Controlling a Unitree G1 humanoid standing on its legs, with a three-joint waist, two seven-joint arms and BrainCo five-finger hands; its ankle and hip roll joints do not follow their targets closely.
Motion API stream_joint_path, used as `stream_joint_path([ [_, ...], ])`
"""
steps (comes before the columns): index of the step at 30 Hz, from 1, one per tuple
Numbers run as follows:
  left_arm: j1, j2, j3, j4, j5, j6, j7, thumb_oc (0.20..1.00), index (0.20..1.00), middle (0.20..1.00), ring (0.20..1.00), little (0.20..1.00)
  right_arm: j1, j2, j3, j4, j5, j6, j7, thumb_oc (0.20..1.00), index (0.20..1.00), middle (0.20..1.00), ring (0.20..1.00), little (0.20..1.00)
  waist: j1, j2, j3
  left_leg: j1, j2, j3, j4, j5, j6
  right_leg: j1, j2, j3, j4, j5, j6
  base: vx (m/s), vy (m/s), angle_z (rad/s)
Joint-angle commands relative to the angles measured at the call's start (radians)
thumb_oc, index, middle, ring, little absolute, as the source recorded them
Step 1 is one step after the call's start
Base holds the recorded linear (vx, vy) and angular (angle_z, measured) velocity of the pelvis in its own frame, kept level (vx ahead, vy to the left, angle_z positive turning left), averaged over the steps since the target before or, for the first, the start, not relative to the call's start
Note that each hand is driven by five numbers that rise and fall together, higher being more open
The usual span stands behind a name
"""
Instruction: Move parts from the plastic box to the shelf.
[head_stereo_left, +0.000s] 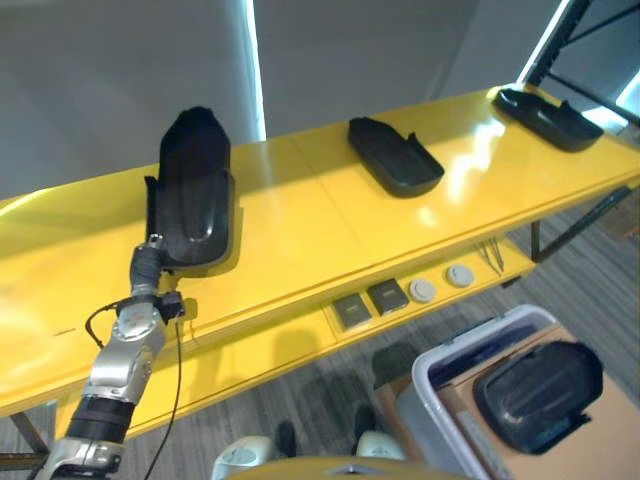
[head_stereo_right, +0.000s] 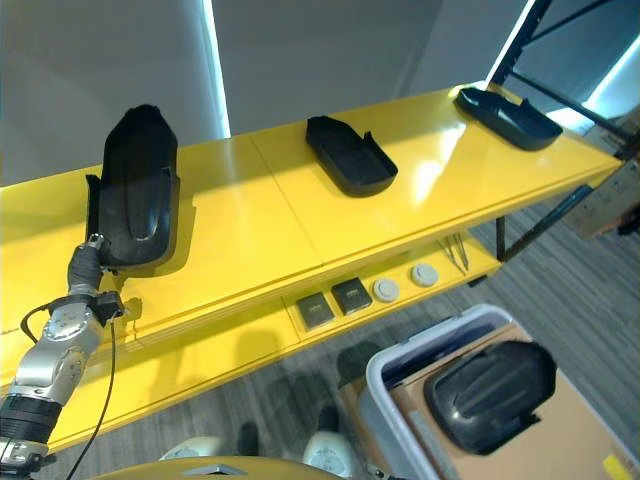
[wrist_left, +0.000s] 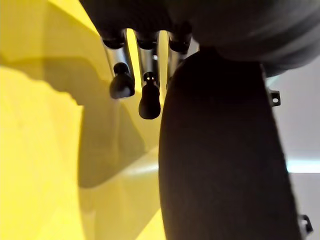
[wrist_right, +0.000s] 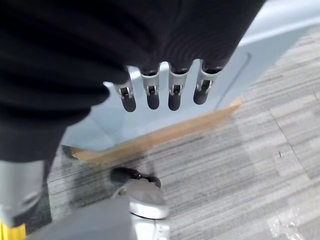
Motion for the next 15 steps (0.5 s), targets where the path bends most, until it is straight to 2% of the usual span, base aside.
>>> stream_joint_path([
  [1, -0.147, -0.033, -0.043, 0.030, 0.042, 0.001, 0.028, 0.200, 0.200, 0.200, 0.200, 0.200, 0.005, -0.034, 0.008, 0.027, 0.086, 0.029, 0.024, 1.000, 1.000, 1.000, 1.000, 1.000, -0.042, 0.018, -0.037, -0.056, 0.184, 0.106, 0.084, -0.026, -0.098, -0.013, -0.002, -0.034, 0.048, -0.069, 0.035, 0.07, -0.170, 0.40],
  [3, -0.196, -0.063, -0.112, 0.154, 0.067, 0.051, 0.034, 0.200, 0.200, 0.200, 0.200, 0.200, 0.016, -0.037, -0.007, 0.012, 0.132, 0.027, 0.034, 1.000, 1.000, 1.000, 1.000, 1.000, -0.078, 0.026, -0.046, -0.061, 0.239, 0.240, 0.089, 0.002, -0.111, -0.003, 0.000, -0.101, 0.051, -0.086, 0.020, 0.02, -0.130, 1.03],
  [6, -0.232, -0.085, -0.164, 0.282, 0.094, 0.077, 0.041, 0.200, 0.200, 0.200, 0.200, 0.200, 0.008, -0.041, -0.001, 0.005, 0.133, 0.026, 0.036, 1.000, 1.000, 1.000, 1.000, 1.000, -0.096, 0.036, -0.044, -0.047, 0.243, 0.258, 0.068, 0.011, -0.110, -0.002, 0.009, -0.100, 0.053, -0.095, 0.016, 0.02, -0.040, 0.70],
  [11, -0.286, -0.121, -0.225, 0.502, 0.199, 0.126, 0.038, 0.200, 0.200, 0.200, 0.200, 0.200, -0.016, -0.043, 0.027, 0.000, 0.123, 0.043, 0.064, 1.000, 1.000, 1.000, 1.000, 1.000, -0.124, 0.049, -0.055, -0.013, 0.229, 0.266, 0.021, 0.018, -0.102, -0.006, 0.017, -0.077, 0.059, -0.103, 0.019, 0.05, 0.004, -0.11],
  [15, -0.320, -0.147, -0.232, 0.616, 0.204, 0.135, 0.044, 0.200, 0.200, 0.200, 0.200, 0.200, -0.028, -0.031, 0.057, 0.002, 0.113, 0.011, 0.079, 1.000, 1.000, 1.000, 1.000, 1.000, -0.143, 0.058, -0.061, 0.006, 0.225, 0.282, 0.005, 0.017, -0.096, -0.003, 0.013, -0.066, 0.061, -0.107, 0.022, 0.05, 0.016, -0.10],
])
